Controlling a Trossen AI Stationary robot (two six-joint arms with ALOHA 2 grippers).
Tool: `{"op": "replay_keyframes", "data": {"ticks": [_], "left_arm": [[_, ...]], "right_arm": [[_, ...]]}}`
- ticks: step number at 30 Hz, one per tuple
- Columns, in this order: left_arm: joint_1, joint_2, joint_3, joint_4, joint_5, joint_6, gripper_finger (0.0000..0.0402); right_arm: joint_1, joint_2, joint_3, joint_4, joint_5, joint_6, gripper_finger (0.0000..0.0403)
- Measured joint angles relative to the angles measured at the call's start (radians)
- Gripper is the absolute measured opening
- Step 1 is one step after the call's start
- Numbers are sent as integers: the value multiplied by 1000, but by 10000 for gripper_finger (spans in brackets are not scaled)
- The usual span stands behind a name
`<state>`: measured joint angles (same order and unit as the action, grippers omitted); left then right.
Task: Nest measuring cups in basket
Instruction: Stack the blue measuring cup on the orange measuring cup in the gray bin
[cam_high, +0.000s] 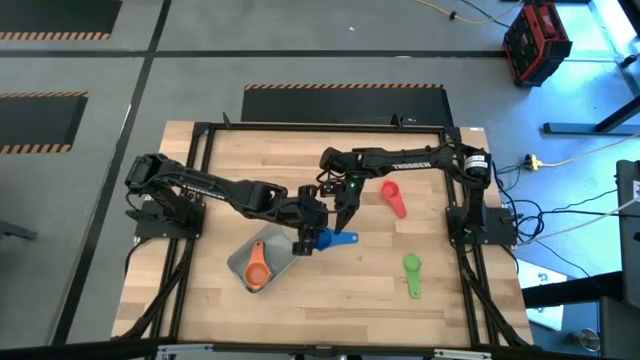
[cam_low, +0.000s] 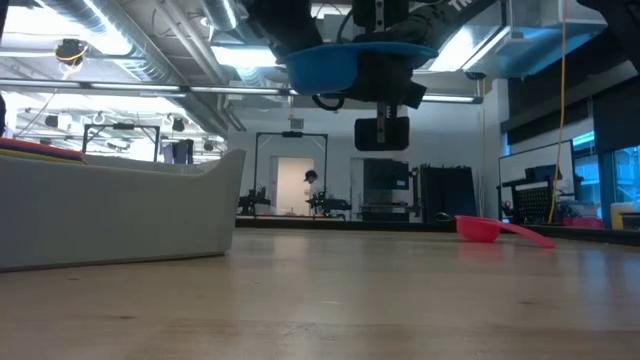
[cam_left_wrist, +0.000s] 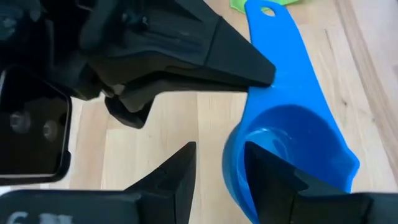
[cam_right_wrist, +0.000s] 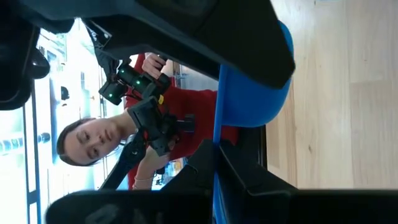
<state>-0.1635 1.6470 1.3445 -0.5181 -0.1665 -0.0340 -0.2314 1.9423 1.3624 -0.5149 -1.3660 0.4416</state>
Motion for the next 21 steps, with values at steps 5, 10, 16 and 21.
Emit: {"op": "replay_keyframes", "data": {"ticks": [5, 10, 16, 21], "left_arm": [[1, 0, 0, -2, 2, -7, 123], [1, 0, 0, -2, 2, 2, 87], [1, 0, 0, -2, -2, 2, 15], [1, 0, -1, -3, -2, 2, 13]], "right_arm": [[0, 0, 0, 3, 1, 0, 12], [0, 0, 0, 3, 2, -1, 12], [0, 0, 0, 8, 3, -1, 12], [0, 0, 0, 9, 14, 4, 12]]}}
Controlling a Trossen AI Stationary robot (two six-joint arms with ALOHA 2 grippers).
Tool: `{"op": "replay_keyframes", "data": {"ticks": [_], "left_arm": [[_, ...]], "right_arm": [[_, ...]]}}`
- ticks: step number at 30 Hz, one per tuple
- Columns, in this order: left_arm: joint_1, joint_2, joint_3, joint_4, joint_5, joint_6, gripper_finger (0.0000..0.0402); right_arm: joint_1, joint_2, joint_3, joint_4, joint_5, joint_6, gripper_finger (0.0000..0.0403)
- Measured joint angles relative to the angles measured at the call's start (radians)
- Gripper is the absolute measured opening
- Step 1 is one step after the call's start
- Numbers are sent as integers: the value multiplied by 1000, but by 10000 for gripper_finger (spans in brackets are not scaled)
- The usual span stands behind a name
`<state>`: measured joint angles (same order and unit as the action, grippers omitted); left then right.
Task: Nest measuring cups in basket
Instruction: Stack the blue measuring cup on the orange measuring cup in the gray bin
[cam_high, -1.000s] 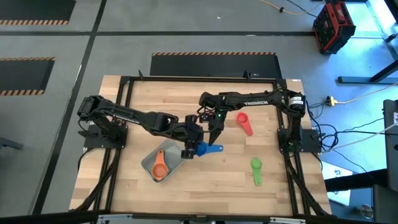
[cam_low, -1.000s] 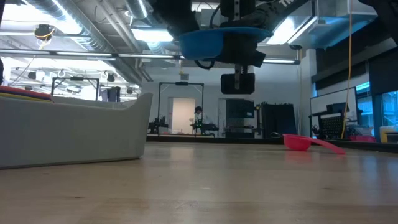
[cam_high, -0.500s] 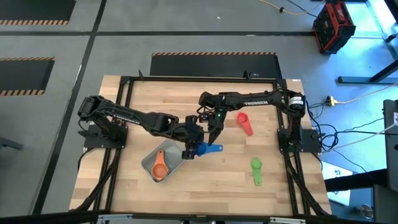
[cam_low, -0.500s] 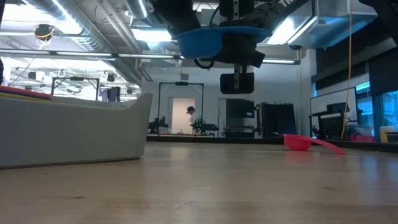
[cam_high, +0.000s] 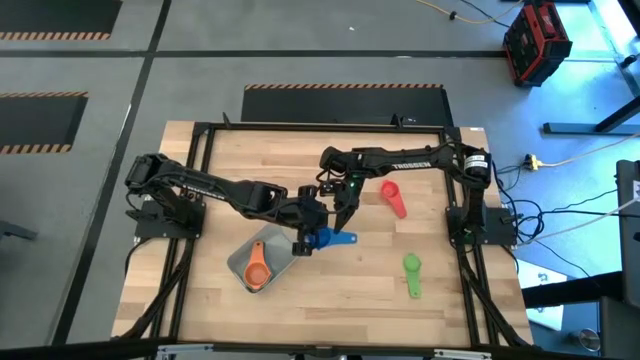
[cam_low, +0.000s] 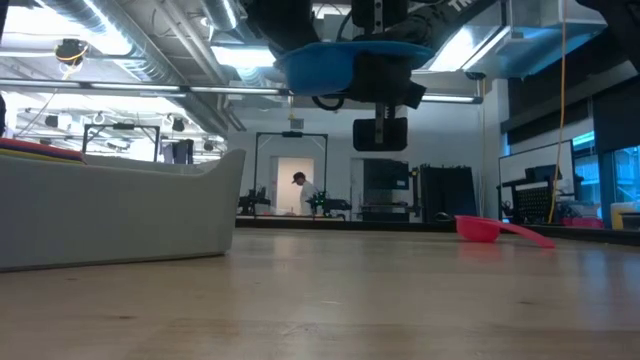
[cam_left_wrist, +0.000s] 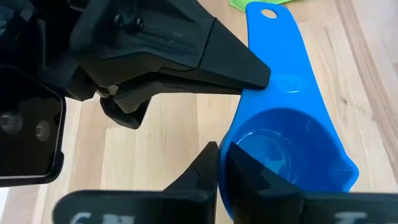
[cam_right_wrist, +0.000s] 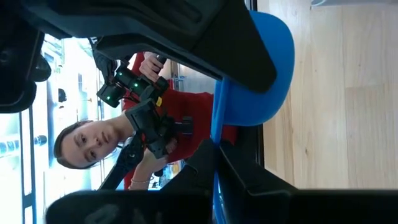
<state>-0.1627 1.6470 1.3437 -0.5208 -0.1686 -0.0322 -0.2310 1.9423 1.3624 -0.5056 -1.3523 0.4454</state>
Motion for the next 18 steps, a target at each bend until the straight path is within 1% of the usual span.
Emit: {"op": "replay_keyframes", "data": {"ticks": [5, 11, 13, 16, 18], "left_arm": [[0, 0, 0, -1, 1, 0, 6], [0, 0, 0, 0, 4, 0, 6], [0, 0, 0, 0, 15, 0, 7], [0, 0, 0, -5, 31, -3, 7], [-2, 0, 0, -4, 33, -16, 7]], "right_arm": [[0, 0, 0, 3, -3, -8, 22], [1, 0, 0, 45, 1, -8, 69], [3, 0, 0, 51, 18, -10, 79], [4, 0, 0, 60, 52, -10, 85], [0, 0, 0, 62, 42, -43, 86]]}}
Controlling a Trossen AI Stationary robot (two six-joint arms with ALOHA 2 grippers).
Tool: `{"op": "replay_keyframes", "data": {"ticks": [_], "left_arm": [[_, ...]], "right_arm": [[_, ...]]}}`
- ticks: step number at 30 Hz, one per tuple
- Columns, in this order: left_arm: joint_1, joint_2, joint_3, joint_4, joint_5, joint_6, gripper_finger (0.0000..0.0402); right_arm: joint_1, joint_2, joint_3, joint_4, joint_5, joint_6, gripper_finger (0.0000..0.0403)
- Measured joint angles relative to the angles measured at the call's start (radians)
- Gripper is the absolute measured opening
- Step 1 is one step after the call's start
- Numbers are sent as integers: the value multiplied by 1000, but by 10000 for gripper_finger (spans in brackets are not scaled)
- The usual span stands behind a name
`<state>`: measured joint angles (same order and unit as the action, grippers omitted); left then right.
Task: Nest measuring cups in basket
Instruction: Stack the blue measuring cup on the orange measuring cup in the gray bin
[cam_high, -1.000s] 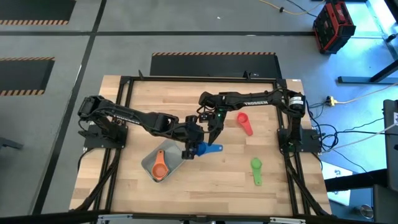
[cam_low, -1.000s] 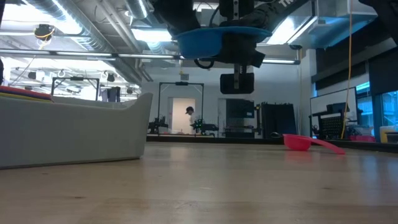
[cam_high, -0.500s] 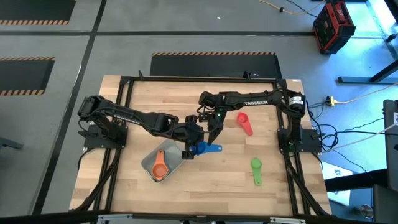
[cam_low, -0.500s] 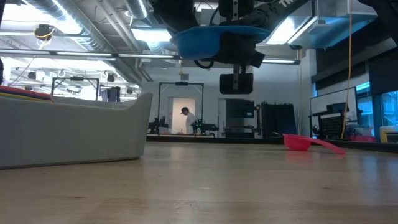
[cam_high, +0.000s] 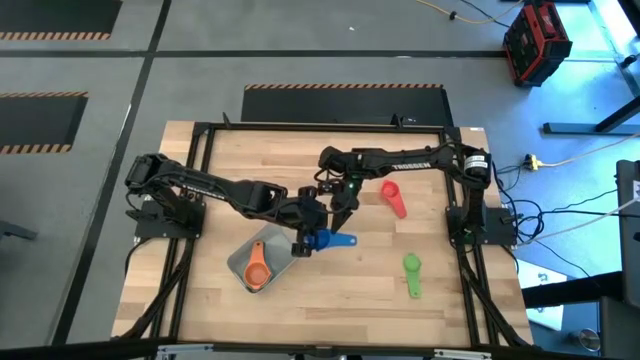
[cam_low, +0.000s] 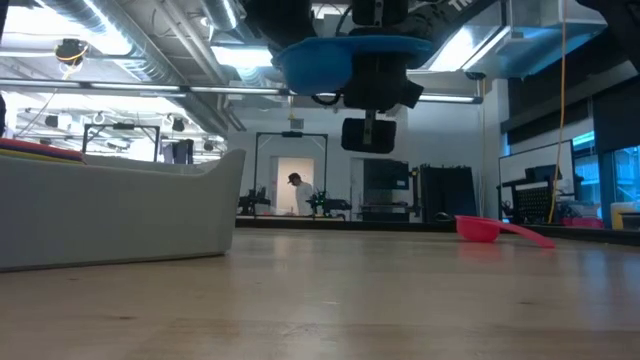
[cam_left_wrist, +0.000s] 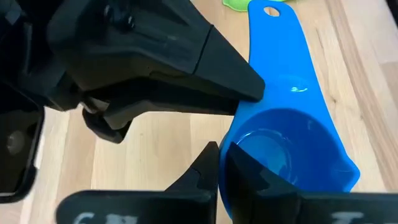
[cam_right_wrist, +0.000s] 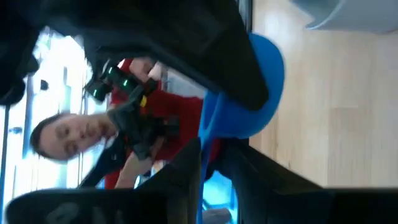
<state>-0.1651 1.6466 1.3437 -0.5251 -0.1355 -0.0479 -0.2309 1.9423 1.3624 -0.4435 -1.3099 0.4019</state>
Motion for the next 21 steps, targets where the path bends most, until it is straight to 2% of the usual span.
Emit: {"op": "replay_keyframes", "data": {"ticks": [3, 10, 13, 16, 21], "left_arm": [[-8, -7, 0, -5, 20, -29, 7], [-54, -52, 0, -106, 53, -283, 7], [-80, -88, 0, -178, 61, -478, 7], [-112, -133, 0, -276, 82, -737, 7], [-200, -182, 1, -392, 84, -1187, 7]], "right_arm": [[-26, -14, -1, -30, -14, -129, 87], [-127, -115, 0, -224, 105, -479, 87], [-175, -151, 0, -313, 157, -645, 87], [-214, -166, 0, -361, 212, -781, 87], [-264, -170, -16, -356, 287, -933, 87]]}}
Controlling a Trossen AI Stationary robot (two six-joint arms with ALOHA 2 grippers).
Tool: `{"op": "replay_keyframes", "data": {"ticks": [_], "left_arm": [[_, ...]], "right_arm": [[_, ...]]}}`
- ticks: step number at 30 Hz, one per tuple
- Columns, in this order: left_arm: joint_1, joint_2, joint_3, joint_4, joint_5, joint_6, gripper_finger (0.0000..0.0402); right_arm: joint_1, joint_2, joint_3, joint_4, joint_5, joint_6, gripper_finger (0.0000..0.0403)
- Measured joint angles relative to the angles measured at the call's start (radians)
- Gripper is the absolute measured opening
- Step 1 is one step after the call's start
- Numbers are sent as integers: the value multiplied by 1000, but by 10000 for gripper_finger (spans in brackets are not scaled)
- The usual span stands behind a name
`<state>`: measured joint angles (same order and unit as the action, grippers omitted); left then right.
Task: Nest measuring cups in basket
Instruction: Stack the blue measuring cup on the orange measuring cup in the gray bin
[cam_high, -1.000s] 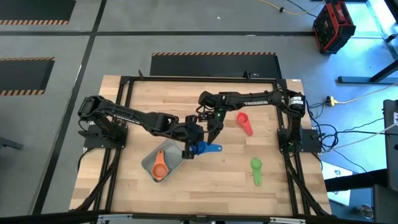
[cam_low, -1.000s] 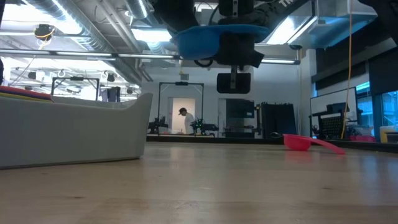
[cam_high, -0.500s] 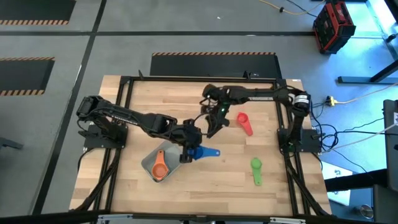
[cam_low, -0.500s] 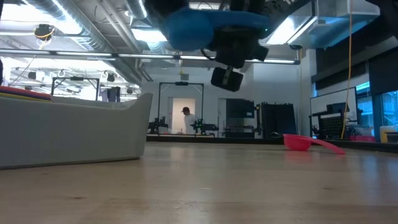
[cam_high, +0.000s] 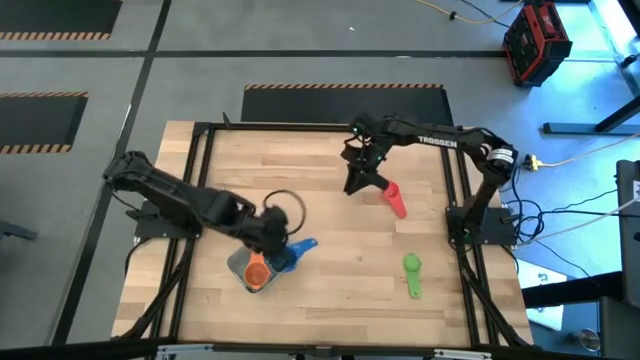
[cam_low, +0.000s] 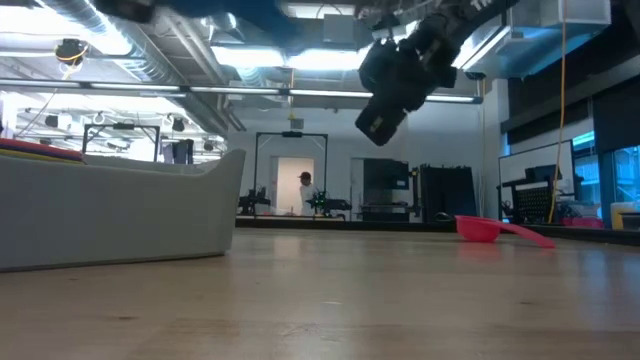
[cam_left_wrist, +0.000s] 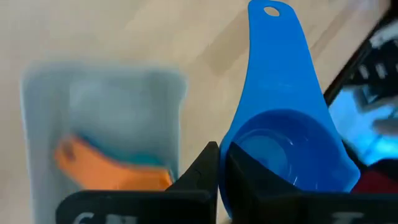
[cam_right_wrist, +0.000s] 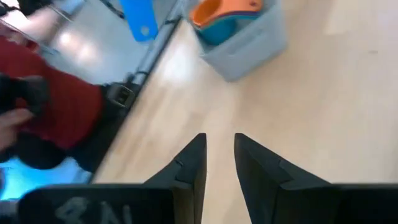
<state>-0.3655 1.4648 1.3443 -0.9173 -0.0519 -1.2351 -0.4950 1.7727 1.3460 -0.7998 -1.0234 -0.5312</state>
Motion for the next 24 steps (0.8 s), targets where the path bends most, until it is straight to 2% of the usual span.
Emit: {"op": "replay_keyframes", "data": {"ticks": [5, 9, 19, 24], "left_arm": [[-100, -5, -1, -97, -12, -377, 7], [-153, 6, 1, -145, -57, -569, 7], [-228, 38, -1, -317, -63, -837, 7], [-252, 69, 0, -321, -61, -908, 7]], "right_arm": [[-35, 0, -55, 128, 18, -43, 87], [-52, 0, -96, 225, 20, -44, 87], [-65, 0, -138, 305, 36, -50, 87], [-65, 0, -137, 324, 37, -50, 87]]}}
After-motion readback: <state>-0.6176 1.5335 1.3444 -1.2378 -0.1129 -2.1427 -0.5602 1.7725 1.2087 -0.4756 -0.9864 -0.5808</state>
